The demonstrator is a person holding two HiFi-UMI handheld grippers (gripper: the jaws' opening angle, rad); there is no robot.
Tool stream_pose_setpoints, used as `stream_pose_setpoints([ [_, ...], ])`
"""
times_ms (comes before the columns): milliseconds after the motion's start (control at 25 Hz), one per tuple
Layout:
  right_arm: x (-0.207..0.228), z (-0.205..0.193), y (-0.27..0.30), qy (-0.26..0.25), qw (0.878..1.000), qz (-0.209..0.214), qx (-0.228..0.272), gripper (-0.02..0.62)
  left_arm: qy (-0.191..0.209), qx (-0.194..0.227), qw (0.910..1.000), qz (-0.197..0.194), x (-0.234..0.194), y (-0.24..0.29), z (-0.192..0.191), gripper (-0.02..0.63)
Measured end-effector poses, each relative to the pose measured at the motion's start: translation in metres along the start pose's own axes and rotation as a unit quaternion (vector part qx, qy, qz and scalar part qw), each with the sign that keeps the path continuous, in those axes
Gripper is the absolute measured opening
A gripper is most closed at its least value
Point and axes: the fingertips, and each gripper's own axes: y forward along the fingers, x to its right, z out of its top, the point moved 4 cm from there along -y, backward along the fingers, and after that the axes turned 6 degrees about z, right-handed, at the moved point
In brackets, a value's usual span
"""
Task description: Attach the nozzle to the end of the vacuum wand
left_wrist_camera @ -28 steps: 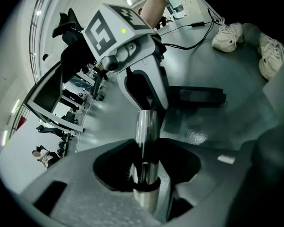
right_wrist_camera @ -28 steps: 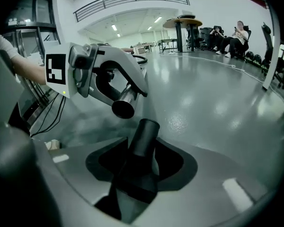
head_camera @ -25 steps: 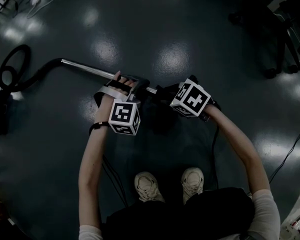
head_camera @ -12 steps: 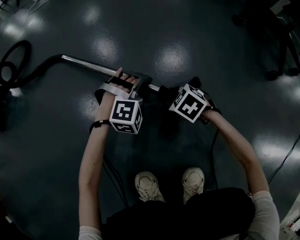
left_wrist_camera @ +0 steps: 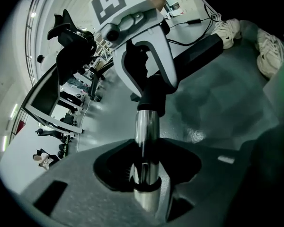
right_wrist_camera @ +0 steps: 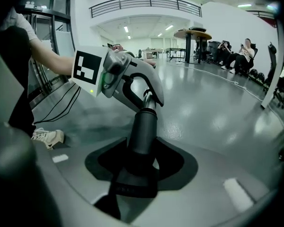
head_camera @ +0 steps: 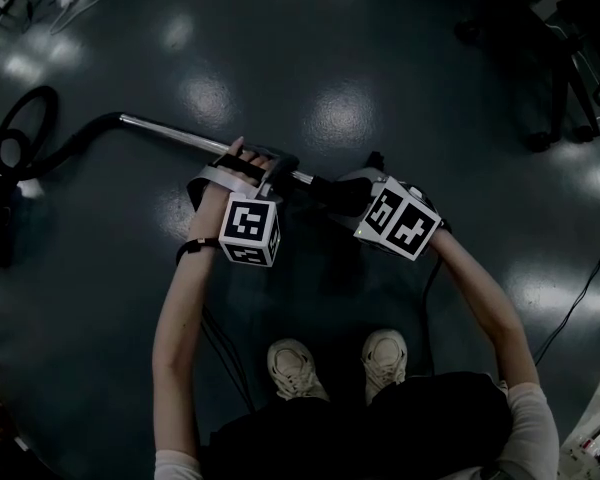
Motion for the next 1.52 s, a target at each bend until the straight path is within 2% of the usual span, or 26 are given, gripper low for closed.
stream_pose_setpoints([
  [280,-0.003,0.009,-0.004,-0.004,1.000,-0.006,-0.010,0.199,0.012,-0.003,0.9999,0.007,0.001,-0.006,0.004,0.154],
  [520,-0.002,0.021,-0.012,0.007,0.996,-0.048,-0.073,0.199,0.015,-0.008,0.9998,0.013,-0.005,-0.004,0.008,0.153],
  [720,-0.003,0.033,-0.002,-0.030,0.988,-0.045,-0.141,0.201,0.025,-0.005,0.9996,0.010,0.001,-0.005,0.016,0.155],
  [800,0.000,0.034,0.003,-0.035,0.987,-0.041,-0.152,0.202,0.022,-0.010,0.9996,0.011,0.002,-0.002,0.015,0.153],
  [960,0.001,0.026,0.006,-0.037,0.991,-0.037,-0.120,0.204,0.022,-0.002,0.9998,0.004,0.008,0.006,0.015,0.156],
  [1080,0.004,0.026,0.003,-0.049,0.993,-0.079,-0.077,0.196,-0.002,-0.002,0.9999,-0.016,0.025,0.013,0.011,0.193],
  [1160,0.007,0.024,-0.001,-0.048,0.992,-0.097,-0.067,0.192,-0.023,-0.007,0.9993,-0.028,0.032,0.011,0.004,0.206],
  [1240,0.008,0.024,-0.007,-0.033,0.993,-0.102,-0.054,0.167,-0.044,-0.012,0.9989,-0.015,0.028,0.002,-0.004,0.206],
  [1320,0.010,0.029,-0.016,-0.009,0.994,-0.105,-0.024,0.147,-0.088,-0.011,0.9957,0.026,0.014,-0.012,-0.014,0.189],
  [1360,0.012,0.033,-0.022,0.009,0.994,-0.109,0.000,0.129,-0.129,-0.006,0.9899,0.059,0.003,-0.021,-0.021,0.146],
  [1400,0.015,0.039,-0.029,0.033,0.992,-0.114,0.030,0.110,-0.188,0.008,0.9771,0.100,-0.010,-0.033,-0.027,0.111],
  [1440,0.019,0.045,-0.037,0.061,0.989,-0.120,0.069,0.083,-0.264,0.032,0.9532,0.144,-0.024,-0.047,-0.033,0.062],
  [1480,0.023,0.052,-0.046,0.091,0.981,-0.128,0.113,0.047,-0.350,0.065,0.9158,0.185,-0.038,-0.062,-0.039,0.004],
  [1520,0.028,0.059,-0.056,0.121,0.970,-0.136,0.161,0.005,-0.434,0.102,0.8676,0.220,-0.050,-0.077,-0.043,0.003],
])
